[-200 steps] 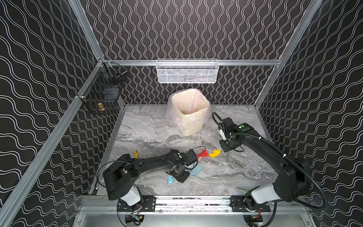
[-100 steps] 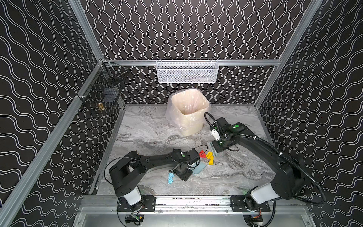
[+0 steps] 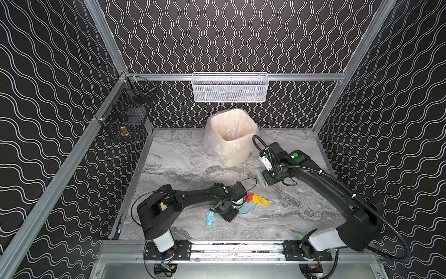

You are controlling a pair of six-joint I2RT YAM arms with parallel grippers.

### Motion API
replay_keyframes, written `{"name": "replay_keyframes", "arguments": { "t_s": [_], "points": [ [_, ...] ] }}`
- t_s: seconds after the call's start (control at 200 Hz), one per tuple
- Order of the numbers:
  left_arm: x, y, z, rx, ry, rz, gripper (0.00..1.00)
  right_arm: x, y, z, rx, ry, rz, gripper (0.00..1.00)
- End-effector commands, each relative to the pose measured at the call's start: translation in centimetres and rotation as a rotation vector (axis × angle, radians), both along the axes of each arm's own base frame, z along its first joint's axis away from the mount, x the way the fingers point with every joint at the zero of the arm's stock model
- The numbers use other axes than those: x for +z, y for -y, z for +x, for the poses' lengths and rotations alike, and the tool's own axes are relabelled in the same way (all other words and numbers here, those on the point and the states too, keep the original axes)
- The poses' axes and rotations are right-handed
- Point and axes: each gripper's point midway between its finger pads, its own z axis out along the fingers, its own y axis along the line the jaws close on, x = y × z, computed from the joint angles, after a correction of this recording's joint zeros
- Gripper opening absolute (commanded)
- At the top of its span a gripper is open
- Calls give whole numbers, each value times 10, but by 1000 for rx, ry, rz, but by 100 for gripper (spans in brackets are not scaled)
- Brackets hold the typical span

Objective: Sweep away the paper scraps from the table
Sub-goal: 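Sweep the red and yellow scraps into the teal dustpan with the right gripper's brush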

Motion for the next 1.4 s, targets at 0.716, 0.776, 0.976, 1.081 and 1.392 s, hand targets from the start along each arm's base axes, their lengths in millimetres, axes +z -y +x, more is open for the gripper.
{"name": "replay_keyframes", "arguments": {
  "t_s": [0.716,0.776,0.976,1.081,1.392],
  "points": [
    [3,10,-38,-168,-140,35,0,0,28,-12,-176,-25,-70,0],
    [1,13,-38,-177,-145,34,0,1,27,-14,-185,-25,-63,0],
    [-1,18,-37,-190,-144,24,0,-10,20,-29,-220,-83,-55,0],
    [-4,20,-37,-200,-150,18,0,-16,14,-40,-217,-132,-67,0],
    [-7,26,-34,-203,-136,0,0,-11,-37,-66,-120,-170,74,0]
  ]
}}
